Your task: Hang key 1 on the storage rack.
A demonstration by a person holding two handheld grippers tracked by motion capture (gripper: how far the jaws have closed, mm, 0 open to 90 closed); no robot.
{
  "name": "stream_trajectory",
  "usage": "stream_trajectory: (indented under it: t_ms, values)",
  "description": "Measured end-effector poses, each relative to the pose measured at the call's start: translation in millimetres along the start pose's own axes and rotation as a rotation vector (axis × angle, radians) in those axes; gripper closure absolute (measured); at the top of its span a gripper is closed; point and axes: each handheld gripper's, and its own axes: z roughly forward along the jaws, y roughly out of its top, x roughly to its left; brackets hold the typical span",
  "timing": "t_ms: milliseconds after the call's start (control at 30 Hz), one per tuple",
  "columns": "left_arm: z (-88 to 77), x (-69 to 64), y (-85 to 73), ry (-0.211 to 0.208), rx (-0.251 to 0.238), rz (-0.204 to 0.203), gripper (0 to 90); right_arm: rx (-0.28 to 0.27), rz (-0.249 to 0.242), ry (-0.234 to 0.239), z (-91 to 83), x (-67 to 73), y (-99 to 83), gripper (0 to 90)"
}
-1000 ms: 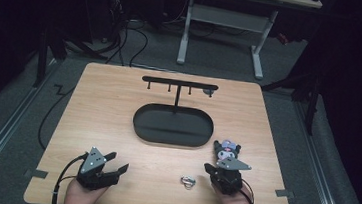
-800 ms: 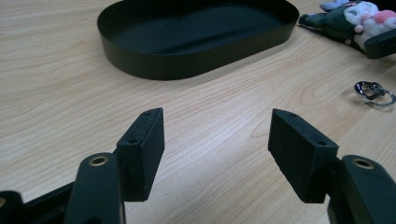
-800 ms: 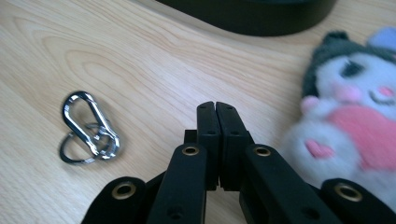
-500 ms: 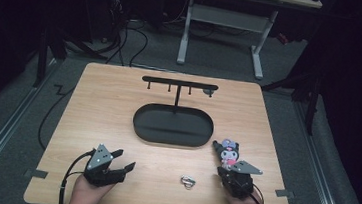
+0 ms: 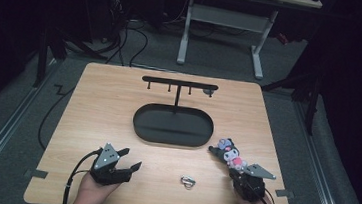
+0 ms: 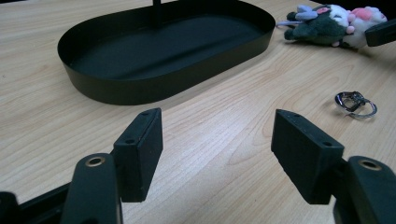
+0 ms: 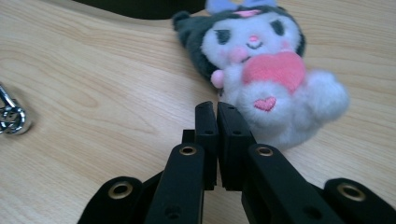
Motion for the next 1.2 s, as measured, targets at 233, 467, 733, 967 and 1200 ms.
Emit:
stream_trajectory:
  t_ms: [233,467,733,967,1200]
  values:
    - [1.2,-0.5,-0.3,0.012,0.007,0.008,32.2,-0.008,0.018,0.038,-2.7,-1.0,-1.9,84.8]
    - [4.4,-0.5,-0.7,0.017,0.014,0.002,30.1,-0.015,-0.001,0.087,-2.1,8.6,2.0,79.8]
    - [3.2,0.4,3.2,0.041,0.069,0.05,28.1,0.001,-0.009,0.114,-2.3,12.6,7.4,73.6]
    - [-2.4,12.0,-5.2,0.074,0.06,0.023,27.8,0.029,-0.058,0.128,0.9,19.7,14.5,73.1]
    - [-4.5,12.5,-7.2,0.064,0.062,0.015,27.7,0.071,-0.083,0.134,3.9,21.2,22.9,70.4]
